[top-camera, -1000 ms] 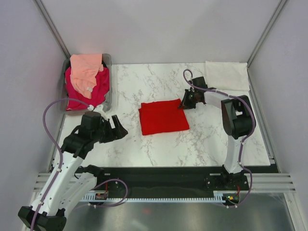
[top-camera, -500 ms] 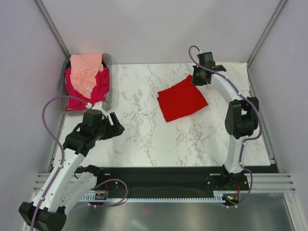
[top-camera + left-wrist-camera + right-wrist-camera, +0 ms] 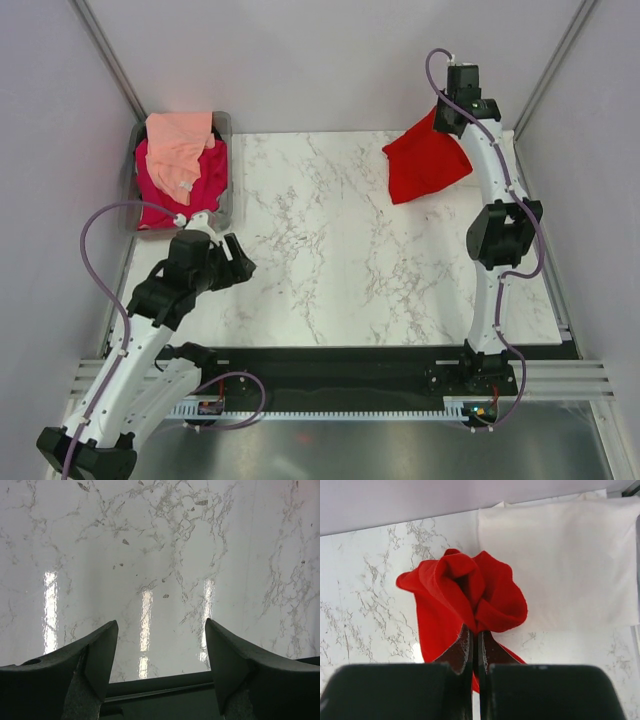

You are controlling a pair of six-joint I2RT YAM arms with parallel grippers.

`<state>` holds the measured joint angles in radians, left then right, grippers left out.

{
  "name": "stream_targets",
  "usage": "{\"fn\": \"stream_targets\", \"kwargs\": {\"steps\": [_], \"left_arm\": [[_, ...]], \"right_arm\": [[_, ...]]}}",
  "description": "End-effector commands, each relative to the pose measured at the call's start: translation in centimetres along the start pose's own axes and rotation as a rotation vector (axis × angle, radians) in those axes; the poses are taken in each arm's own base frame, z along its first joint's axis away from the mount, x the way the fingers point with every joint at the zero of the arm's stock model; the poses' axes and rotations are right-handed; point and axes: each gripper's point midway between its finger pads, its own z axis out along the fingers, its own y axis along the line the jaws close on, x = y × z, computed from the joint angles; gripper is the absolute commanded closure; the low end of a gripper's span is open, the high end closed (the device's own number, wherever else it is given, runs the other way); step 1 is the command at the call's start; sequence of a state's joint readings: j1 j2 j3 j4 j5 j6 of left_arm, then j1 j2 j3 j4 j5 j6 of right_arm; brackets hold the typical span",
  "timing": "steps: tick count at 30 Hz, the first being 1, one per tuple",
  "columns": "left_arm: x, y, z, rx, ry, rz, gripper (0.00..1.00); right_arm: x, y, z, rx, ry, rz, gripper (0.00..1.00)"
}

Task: Fold and stack the t-shirts
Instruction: Neatly place the folded tshirt to the corner

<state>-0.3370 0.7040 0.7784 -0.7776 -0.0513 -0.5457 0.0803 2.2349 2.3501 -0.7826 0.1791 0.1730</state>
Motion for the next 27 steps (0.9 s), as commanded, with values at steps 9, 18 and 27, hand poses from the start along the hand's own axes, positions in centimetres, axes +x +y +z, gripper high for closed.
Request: {"fn": "stream_targets", "kwargs": {"steps": [9,18,27], "left_arm": [[-0.3,0.0,0.2,-0.006,-0.008,0.005,0.23],[-0.2,-0.1,0.3,-0.005,-0.004,0.005,0.24],[-0.1,-0.1,0.3,-0.005,-0.003,0.007,0.25]], "right_arm": [[-6.2,-2.7,-2.9,0.008,-0.162,-0.039,1.00],[-8.0,-3.6,-3.8,-0.010,-0.214,-0.034,1.00],[-9.8,-4.0,-2.9,0.022,-0.293,-0.106,1.00]]}}
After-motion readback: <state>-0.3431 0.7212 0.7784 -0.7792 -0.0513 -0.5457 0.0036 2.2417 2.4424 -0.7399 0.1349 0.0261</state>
